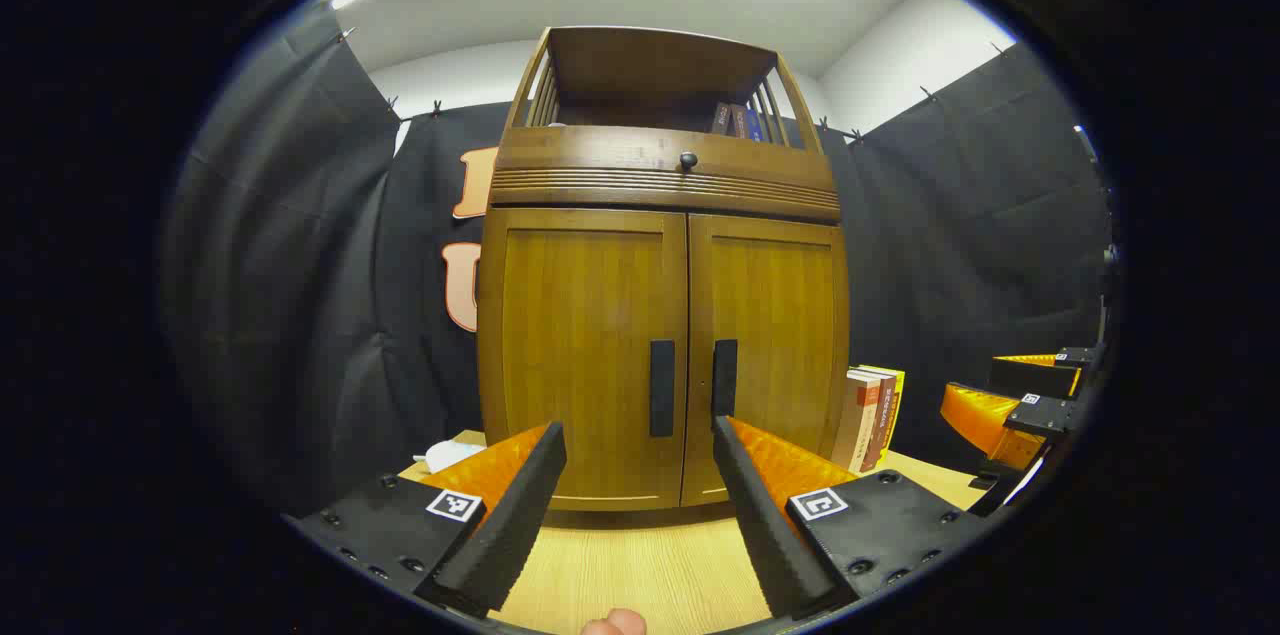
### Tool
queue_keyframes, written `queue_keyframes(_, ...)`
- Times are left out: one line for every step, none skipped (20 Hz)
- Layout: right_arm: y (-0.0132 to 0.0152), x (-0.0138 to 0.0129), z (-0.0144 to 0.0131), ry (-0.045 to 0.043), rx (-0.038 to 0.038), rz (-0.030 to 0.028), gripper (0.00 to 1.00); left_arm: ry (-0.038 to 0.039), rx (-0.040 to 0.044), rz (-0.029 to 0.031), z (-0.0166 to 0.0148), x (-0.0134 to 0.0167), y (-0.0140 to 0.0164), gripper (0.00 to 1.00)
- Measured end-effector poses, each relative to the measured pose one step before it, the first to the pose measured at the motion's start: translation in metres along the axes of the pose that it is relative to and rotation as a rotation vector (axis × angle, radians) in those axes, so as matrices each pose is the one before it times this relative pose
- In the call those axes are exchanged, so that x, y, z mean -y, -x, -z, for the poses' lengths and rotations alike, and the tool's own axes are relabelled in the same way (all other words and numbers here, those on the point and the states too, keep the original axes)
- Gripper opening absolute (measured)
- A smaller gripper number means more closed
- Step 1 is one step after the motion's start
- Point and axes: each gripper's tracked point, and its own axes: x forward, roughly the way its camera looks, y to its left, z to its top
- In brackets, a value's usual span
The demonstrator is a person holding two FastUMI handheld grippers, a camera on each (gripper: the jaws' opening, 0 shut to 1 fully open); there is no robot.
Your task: Open the right door of the double-door shoe cabinet with the right hand, and open the left door with the left hand.
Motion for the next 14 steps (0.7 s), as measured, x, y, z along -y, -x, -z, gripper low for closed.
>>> queue_keyframes(0.00033, -0.00002, -0.00088, -0.00006, 0.00263, 0.00067, 0.93, 0.00183, 0.0014, -0.0033, -0.00036, -0.00113, 0.00085, 0.99)
queue_keyframes(0.00084, 0.00089, -0.00045, 0.00335, 0.0012, 0.00177, 0.93, 0.00014, -0.00026, -0.00357, -0.00024, -0.00147, -0.00001, 0.99)
queue_keyframes(0.00103, 0.00193, 0.00021, 0.00602, 0.00141, 0.00475, 0.93, -0.00169, 0.00052, -0.00292, -0.00002, -0.00039, 0.00163, 0.96)
queue_keyframes(-0.00096, 0.00086, -0.00059, 0.0049, 0.00228, 0.00417, 0.93, -0.0017, 0.00149, -0.00354, -0.0015, -0.00152, 0.00128, 0.96)
queue_keyframes(0.00052, -0.00005, -0.0005, -0.00004, 0.00178, 0.00218, 0.93, -0.00079, 0.00248, -0.00257, -0.00129, -0.00157, 0.00047, 0.96)
queue_keyframes(-0.00082, -0.00018, 0.00007, -0.00393, -0.00148, 0.00079, 0.93, 0.00076, 0.0026, -0.00216, -0.00143, -0.00113, 0.00079, 0.96)
queue_keyframes(0.0003, -0.00025, 0.00079, -0.0055, -0.0022, 0.00009, 0.93, 0.00123, 0.00075, -0.00154, 0.00033, -0.00077, 0.00055, 0.96)
queue_keyframes(0.00029, -0.00005, 0.0007, -0.00556, -0.00232, -0.00036, 0.93, 0.00014, -0.00104, -0.00319, -0.00015, -0.00106, 0.00022, 0.96)
queue_keyframes(0.00023, -0.00019, -0.00004, -0.00334, -0.00153, 0.00051, 0.93, -0.00014, 0.00081, -0.00235, -0.00006, -0.00077, -0.00021, 0.93)
queue_keyframes(0.00038, 0.00034, -0.00064, -0.00071, 0.00234, 0.00205, 0.93, -0.00048, -0.00007, 0.00046, -0.0002, -0.00066, 0.00029, 0.96)
queue_keyframes(0.00089, 0.00073, -0.0009, 0.00242, 0.00153, 0.00517, 0.93, 0.00009, 0.00112, -0.00197, -0.00054, -0.00032, 0.00012, 0.96)
queue_keyframes(-0.00046, 0.0009, 0.0002, 0.0028, -0.00017, 0.00279, 0.93, 0.00103, -0.00171, 0.00011, 0.0, -0.00083, 0.00056, 0.96)
queue_keyframes(-0.00003, 0.00029, 0.00026, 0.00124, -0.00062, 0.00118, 0.93, 0.00072, -0.00204, 0.00006, 0.00062, 0.00017, 0.0008, 0.96)
queue_keyframes(0.00118, -0.00027, 0.00019, -0.00047, -0.00065, -0.00001, 0.93, 0.00043, -0.0009, -0.00214, -0.00019, -0.00065, 0.0001, 0.96)
